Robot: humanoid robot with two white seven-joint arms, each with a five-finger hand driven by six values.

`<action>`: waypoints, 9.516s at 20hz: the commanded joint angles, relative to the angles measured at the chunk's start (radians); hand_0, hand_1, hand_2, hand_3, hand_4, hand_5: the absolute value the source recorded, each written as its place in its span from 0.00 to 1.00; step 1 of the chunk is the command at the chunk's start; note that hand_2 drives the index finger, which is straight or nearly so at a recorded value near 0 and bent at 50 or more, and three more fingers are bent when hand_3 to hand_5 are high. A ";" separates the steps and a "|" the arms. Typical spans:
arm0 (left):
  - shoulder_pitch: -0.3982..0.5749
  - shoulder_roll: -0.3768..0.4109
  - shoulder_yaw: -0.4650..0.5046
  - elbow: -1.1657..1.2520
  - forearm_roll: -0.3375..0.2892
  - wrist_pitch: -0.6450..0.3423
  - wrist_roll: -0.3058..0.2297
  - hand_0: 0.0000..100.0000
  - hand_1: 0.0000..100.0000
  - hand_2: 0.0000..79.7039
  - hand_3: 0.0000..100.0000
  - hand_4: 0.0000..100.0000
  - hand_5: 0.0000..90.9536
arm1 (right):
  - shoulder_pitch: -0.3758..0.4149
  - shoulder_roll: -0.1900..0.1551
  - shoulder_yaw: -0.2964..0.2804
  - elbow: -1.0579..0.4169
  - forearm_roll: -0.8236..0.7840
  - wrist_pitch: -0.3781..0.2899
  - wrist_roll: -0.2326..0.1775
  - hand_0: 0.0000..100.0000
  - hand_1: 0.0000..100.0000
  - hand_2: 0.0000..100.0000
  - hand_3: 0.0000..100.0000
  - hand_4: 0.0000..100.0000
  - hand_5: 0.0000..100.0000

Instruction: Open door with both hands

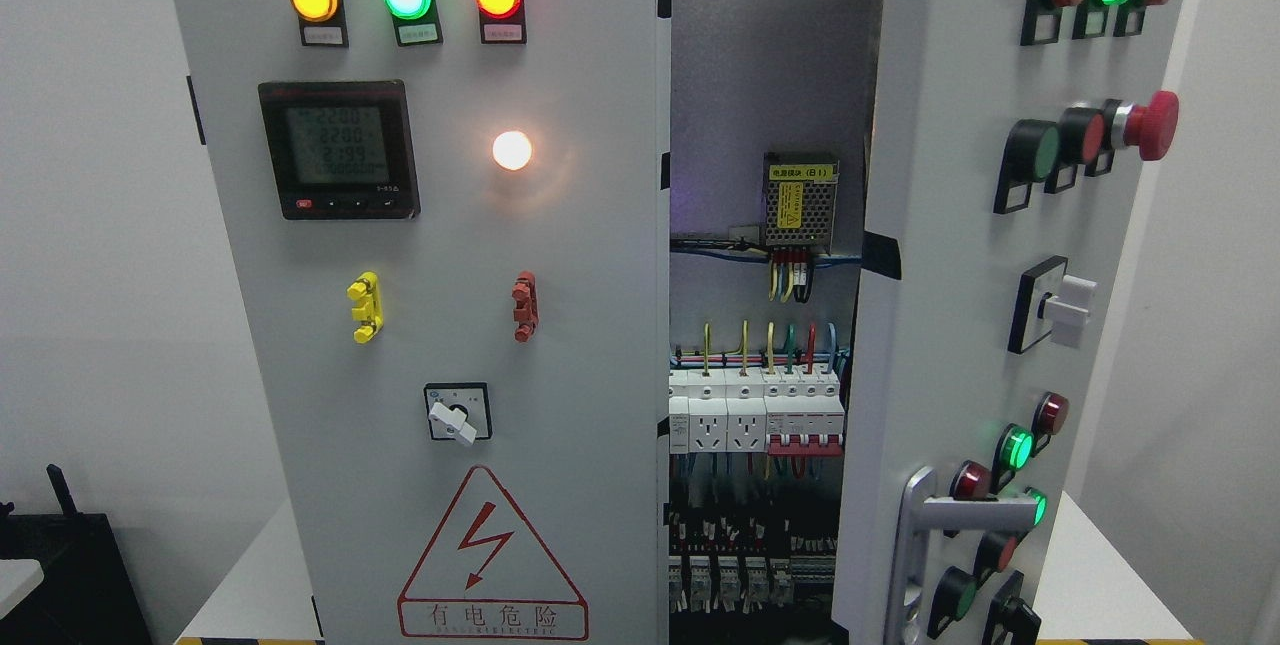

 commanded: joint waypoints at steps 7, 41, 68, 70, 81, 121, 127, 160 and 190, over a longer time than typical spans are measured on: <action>0.000 0.000 0.001 0.001 0.001 -0.003 -0.008 0.00 0.00 0.00 0.00 0.03 0.00 | 0.000 0.000 0.000 -0.001 -0.001 0.000 0.001 0.00 0.00 0.00 0.00 0.00 0.00; 0.523 0.262 -0.024 -1.334 0.071 -0.081 -0.011 0.00 0.00 0.00 0.00 0.03 0.00 | 0.000 0.000 0.000 0.000 -0.001 0.000 0.001 0.00 0.00 0.00 0.00 0.00 0.00; 0.394 1.207 0.294 -1.715 1.100 -0.425 -0.175 0.00 0.00 0.00 0.00 0.03 0.00 | 0.000 0.000 0.000 0.000 -0.001 0.000 0.001 0.00 0.00 0.00 0.00 0.00 0.00; 0.350 1.254 0.294 -1.724 1.134 -0.423 -0.192 0.00 0.00 0.00 0.00 0.03 0.00 | 0.000 0.000 -0.001 -0.001 -0.001 0.000 -0.001 0.00 0.00 0.00 0.00 0.00 0.00; 0.148 1.443 0.295 -1.737 1.382 -0.180 -0.462 0.00 0.00 0.00 0.00 0.03 0.00 | 0.000 0.000 0.000 0.000 0.001 0.000 0.001 0.00 0.00 0.00 0.00 0.00 0.00; -1.418 1.408 -1.098 -1.723 1.577 0.146 -0.561 0.00 0.00 0.00 0.00 0.03 0.00 | 0.000 0.000 0.000 0.000 -0.001 0.000 0.001 0.00 0.00 0.00 0.00 0.00 0.00; -1.515 1.289 -1.205 -1.638 1.576 0.222 -0.494 0.00 0.00 0.00 0.00 0.03 0.00 | 0.000 0.000 0.000 -0.001 -0.001 0.000 0.001 0.00 0.00 0.00 0.00 0.00 0.00; -1.689 0.655 -1.239 -1.381 1.645 0.226 -0.482 0.00 0.00 0.00 0.00 0.03 0.00 | 0.000 0.000 0.000 0.000 -0.001 0.000 0.001 0.00 0.00 0.00 0.00 0.00 0.00; -1.687 0.394 -1.166 -1.316 1.634 0.218 -0.347 0.00 0.00 0.00 0.00 0.03 0.00 | 0.000 0.000 0.000 0.000 -0.001 0.000 0.001 0.00 0.00 0.00 0.00 0.00 0.00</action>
